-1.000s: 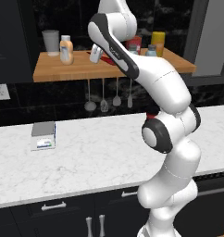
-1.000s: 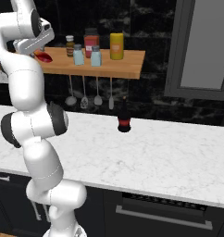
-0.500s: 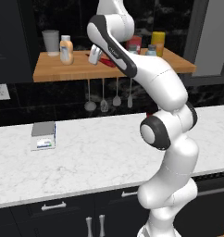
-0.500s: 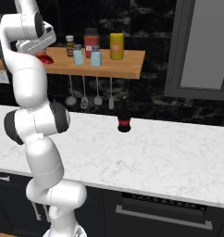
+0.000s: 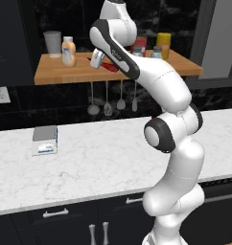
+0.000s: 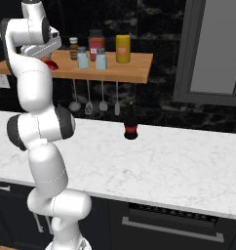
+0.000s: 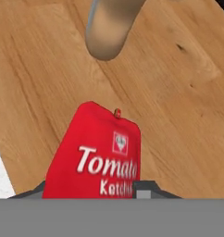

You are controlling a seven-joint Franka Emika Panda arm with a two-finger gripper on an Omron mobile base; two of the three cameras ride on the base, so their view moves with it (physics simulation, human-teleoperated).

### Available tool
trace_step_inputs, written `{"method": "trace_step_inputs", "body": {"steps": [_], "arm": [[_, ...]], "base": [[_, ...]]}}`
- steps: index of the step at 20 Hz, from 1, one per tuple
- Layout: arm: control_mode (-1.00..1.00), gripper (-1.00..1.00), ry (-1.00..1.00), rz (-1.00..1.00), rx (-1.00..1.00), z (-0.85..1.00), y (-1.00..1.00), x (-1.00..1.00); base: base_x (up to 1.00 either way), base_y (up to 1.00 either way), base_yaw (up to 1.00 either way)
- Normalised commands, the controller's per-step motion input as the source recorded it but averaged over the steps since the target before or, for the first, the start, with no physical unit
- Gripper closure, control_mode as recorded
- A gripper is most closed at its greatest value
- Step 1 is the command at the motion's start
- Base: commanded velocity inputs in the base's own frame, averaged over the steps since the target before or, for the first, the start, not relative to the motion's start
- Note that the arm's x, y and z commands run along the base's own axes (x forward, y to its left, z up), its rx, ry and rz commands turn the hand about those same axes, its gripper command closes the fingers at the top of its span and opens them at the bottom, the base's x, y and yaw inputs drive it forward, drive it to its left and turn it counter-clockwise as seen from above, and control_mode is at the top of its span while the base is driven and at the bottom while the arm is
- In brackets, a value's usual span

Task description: Put the shaker and condiment bottle from the counter next to their counterparts in the cabinet.

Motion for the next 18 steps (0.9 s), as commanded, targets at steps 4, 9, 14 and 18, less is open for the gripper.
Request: {"method": "trace_step_inputs", "body": {"steps": [4, 9, 14, 18], "arm": [[-1.00, 1.00, 0.00, 0.00, 0.00, -0.17, 0.15, 0.27], [-1.00, 1.00, 0.00, 0.00, 0.00, -0.03, 0.09, 0.25], [-1.00, 1.00, 0.00, 0.00, 0.00, 0.00, 0.00, 0.25], [-1.00, 1.00, 0.00, 0.00, 0.02, -0.17, 0.00, 0.24]], "base": [[0.00, 0.00, 0.00], [0.00, 0.00, 0.00], [0.00, 0.00, 0.00], [0.00, 0.00, 0.00]]}}
